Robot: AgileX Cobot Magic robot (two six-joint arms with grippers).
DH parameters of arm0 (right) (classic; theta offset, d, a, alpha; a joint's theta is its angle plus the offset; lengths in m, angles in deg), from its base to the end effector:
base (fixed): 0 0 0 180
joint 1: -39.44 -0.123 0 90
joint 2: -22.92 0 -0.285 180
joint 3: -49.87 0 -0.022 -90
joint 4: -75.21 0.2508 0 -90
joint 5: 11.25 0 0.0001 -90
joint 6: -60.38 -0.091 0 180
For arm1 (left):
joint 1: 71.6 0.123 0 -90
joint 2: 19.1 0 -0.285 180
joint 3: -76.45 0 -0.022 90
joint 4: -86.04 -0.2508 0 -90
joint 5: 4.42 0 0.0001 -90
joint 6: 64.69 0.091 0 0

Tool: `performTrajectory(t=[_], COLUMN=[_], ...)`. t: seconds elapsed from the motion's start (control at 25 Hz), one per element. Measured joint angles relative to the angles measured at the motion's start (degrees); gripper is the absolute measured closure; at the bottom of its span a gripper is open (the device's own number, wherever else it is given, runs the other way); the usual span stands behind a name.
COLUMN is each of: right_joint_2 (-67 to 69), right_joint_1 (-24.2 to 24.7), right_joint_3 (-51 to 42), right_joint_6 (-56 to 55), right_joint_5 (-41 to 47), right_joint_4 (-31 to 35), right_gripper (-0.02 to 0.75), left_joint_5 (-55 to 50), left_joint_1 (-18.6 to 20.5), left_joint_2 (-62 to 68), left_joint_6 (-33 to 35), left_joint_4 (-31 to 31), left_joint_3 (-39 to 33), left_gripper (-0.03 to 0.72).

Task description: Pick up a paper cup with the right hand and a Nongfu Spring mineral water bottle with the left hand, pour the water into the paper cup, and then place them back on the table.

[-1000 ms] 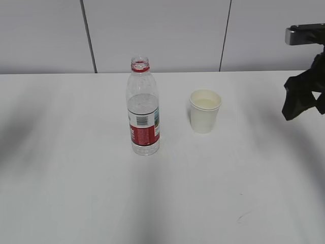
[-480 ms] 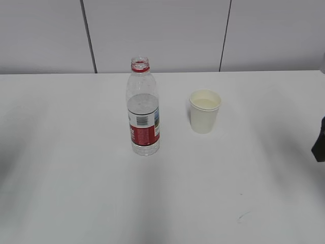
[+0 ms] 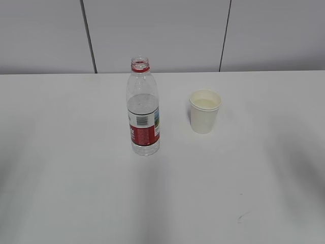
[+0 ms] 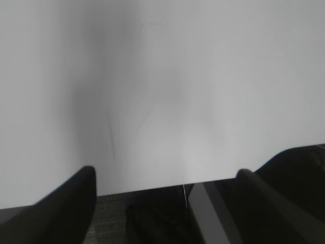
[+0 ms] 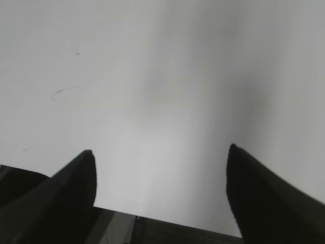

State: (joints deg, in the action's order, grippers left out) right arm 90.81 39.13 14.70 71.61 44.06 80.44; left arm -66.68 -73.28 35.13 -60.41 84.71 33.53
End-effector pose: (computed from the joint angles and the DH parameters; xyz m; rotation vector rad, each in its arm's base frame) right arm 0.1755 0.0078 0.2675 -0.2255 2.7481 0.0666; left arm 0.1169 -0.0016 0.2597 0.1545 2.7782 0.0428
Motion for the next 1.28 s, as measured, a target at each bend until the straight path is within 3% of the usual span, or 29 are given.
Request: performTrajectory(t=[0.28,1.0,1.28], right_joint_2=[-6.43,-19.83,-23.54], right_joint_1=[0.0,0.0,0.0], right_joint_3=[-4.54,-5.51,-10.79], right_joint_6=[0.11,0.11,0.11], right_joint_5=[0.49,5.3,5.69], right_joint_4=[0.14,0.87,0.98], right_gripper=[0.147,0.147,0.147], left_joint_5=[0.28,-0.26,-1.08], left_joint_1=[0.0,0.0,0.0], left_joint_2=[-9.38,-32.22,-43.05], left_joint_6=[-0.17,-0.57,-1.17], left_joint_4=[0.0,0.76,1.33], left_joint_3=[-4.9,-5.26,-5.26], left_gripper=[0.181,0.218,0.221])
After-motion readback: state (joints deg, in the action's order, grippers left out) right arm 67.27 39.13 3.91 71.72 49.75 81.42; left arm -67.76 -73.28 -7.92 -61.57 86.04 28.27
